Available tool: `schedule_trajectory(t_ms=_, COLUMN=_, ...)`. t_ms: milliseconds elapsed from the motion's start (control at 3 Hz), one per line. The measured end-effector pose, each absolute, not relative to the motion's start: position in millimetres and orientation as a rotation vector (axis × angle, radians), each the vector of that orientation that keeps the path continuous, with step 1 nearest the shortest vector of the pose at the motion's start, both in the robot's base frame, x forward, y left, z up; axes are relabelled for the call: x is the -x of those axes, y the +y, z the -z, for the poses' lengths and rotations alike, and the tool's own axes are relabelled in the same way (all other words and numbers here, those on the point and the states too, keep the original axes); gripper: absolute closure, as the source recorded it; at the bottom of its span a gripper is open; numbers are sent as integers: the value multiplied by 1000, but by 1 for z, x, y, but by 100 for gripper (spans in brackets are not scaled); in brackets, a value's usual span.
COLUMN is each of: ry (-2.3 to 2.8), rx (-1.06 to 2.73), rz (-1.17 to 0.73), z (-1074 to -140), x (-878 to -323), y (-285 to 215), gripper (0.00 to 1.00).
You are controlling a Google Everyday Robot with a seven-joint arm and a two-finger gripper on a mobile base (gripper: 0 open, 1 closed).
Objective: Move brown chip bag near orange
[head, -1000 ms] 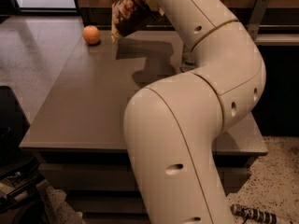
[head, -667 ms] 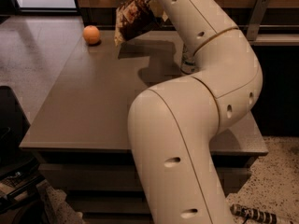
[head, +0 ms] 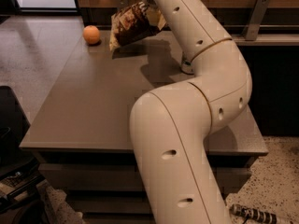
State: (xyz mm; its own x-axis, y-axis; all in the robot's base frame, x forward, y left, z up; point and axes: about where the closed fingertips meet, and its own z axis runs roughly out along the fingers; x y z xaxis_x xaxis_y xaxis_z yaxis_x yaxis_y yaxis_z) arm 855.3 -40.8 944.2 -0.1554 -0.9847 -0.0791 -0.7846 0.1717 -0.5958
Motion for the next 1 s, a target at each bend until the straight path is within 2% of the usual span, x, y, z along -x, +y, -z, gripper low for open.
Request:
schedule_trajectory(t_ms=333, ry=1977, rx=1677, rz=533, z=-936, x=-859, y=-24, gripper=82)
schedule_trajectory(t_ms=1000, ry=1978, rx=1683, rz=533, z=-928, x=-863, y=-23, gripper=35)
